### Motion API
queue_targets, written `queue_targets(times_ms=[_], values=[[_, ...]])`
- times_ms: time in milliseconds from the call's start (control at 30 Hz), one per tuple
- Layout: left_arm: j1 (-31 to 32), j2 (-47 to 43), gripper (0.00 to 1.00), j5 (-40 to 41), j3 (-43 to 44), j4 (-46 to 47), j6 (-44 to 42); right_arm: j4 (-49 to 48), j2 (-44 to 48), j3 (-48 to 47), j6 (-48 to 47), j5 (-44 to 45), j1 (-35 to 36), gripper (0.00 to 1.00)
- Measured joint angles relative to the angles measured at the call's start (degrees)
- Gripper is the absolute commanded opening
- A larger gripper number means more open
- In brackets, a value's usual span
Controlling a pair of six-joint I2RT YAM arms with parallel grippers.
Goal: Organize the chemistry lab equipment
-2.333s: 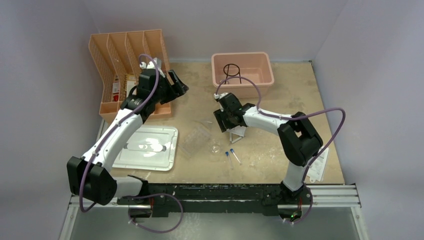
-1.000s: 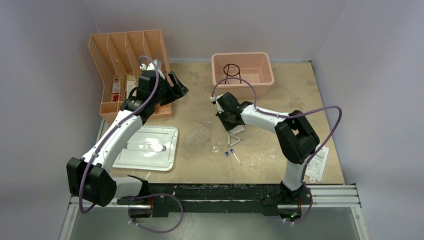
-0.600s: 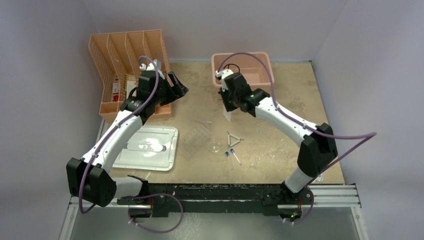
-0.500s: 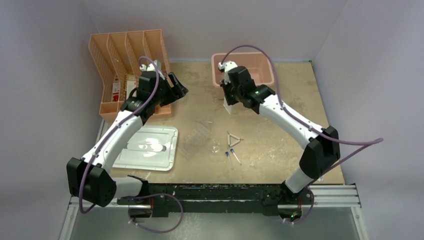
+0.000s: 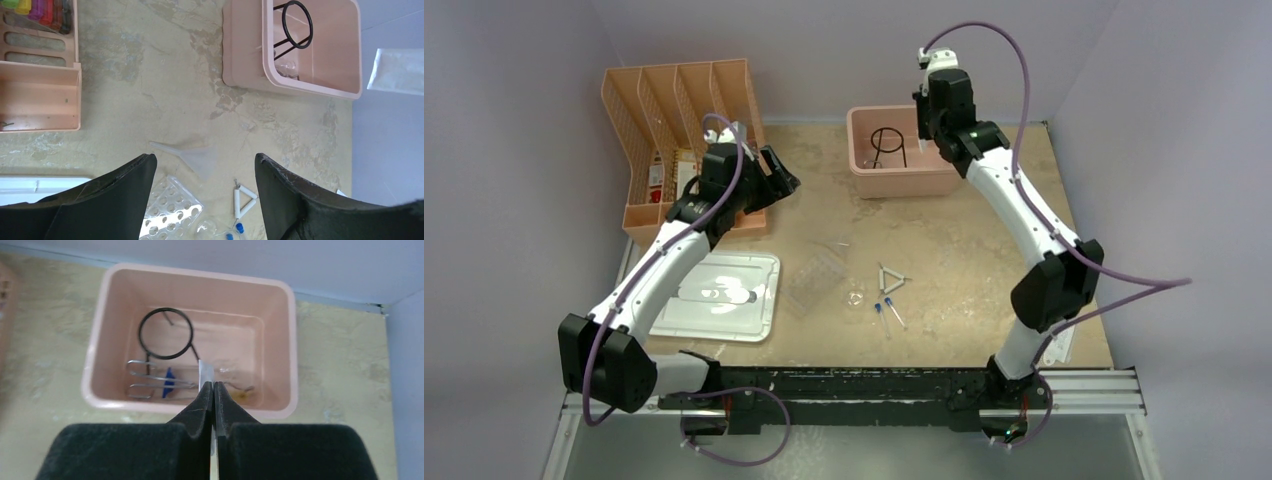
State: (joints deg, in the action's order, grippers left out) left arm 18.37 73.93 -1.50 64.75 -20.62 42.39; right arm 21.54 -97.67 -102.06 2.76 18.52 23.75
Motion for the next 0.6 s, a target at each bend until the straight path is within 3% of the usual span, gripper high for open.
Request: queue_targets(times_ms=[267, 600], values=[[0.0, 0.87, 0.72, 0.52, 0.0, 0.13, 0.04, -0.83, -12.33, -3.28, -5.51, 6.05, -3.28, 0.0], [0.0, 4.09, 0.72, 2.01, 0.02, 1.49, 0.46, -0.81, -23.65, -5.95, -7.34, 7.26, -6.36, 0.0]])
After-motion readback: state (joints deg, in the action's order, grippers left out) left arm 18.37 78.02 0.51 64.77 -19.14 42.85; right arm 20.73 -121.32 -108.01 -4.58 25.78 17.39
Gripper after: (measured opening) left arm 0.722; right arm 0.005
